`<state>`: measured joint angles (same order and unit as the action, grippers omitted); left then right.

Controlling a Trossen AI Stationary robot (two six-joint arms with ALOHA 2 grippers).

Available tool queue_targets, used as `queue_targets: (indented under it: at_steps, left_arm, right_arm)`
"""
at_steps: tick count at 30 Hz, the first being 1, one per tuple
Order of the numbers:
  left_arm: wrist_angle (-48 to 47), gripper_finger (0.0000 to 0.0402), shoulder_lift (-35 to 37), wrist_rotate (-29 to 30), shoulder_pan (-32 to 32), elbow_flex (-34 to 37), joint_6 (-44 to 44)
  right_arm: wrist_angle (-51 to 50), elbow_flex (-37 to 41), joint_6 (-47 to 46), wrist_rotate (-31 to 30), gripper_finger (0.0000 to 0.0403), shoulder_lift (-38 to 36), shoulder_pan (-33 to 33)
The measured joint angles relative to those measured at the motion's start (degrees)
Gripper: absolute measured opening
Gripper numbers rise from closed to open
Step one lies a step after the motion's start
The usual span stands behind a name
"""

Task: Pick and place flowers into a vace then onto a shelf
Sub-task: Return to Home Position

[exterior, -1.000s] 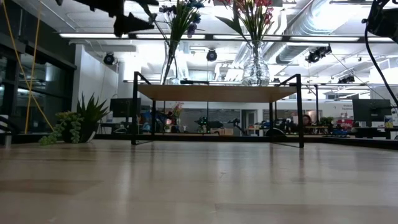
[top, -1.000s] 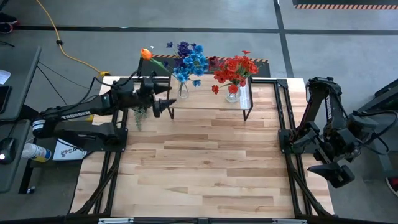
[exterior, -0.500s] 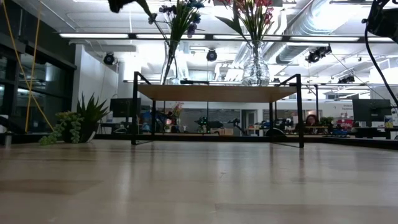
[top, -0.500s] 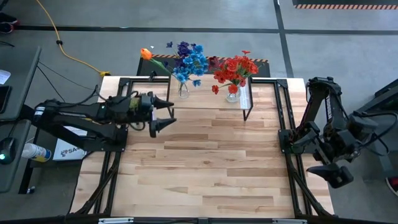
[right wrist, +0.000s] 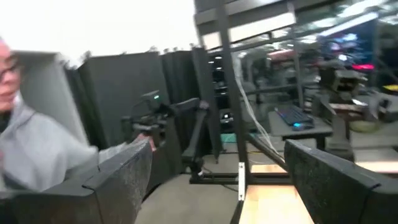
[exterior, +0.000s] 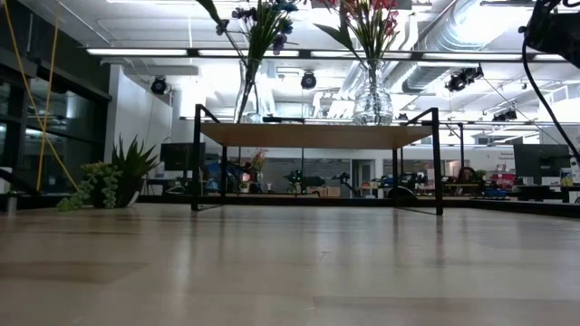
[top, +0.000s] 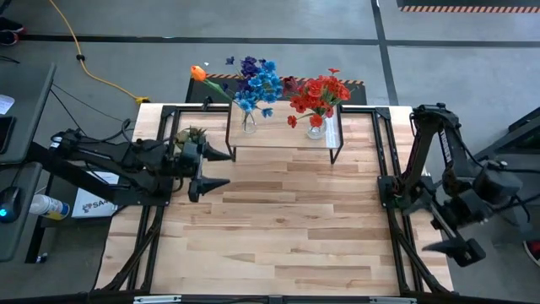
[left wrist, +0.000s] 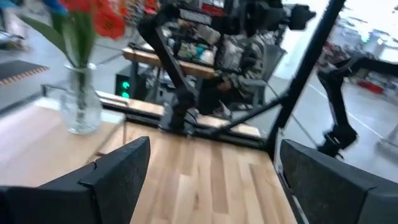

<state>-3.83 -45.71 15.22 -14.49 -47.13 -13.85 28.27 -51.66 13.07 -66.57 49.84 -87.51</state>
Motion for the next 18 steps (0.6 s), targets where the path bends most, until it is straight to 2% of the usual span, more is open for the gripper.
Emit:
queue_targets:
  at_steps: [3, 9, 18]
  left_arm:
    - [-0.9, 0.039, 0.0, 0.2, -2.1, 0.0, -0.5]
    - [-3.4, 0.039, 0.0, 4.8, -4.4, 0.0, -1.2]
    - [-6.6, 0.039, 2.6, 4.9, -4.7, 0.0, 2.8]
  right_arm:
    - [-1.2, 0.0, 0.2, 2.0, 0.0351, 0.0, 0.0]
    - [-5.0, 0.0, -2.8, 1.1, 0.0351, -0.1, 0.0]
    - [-8.8, 0.0, -2.5, 0.7, 0.0351, -0.9, 0.0]
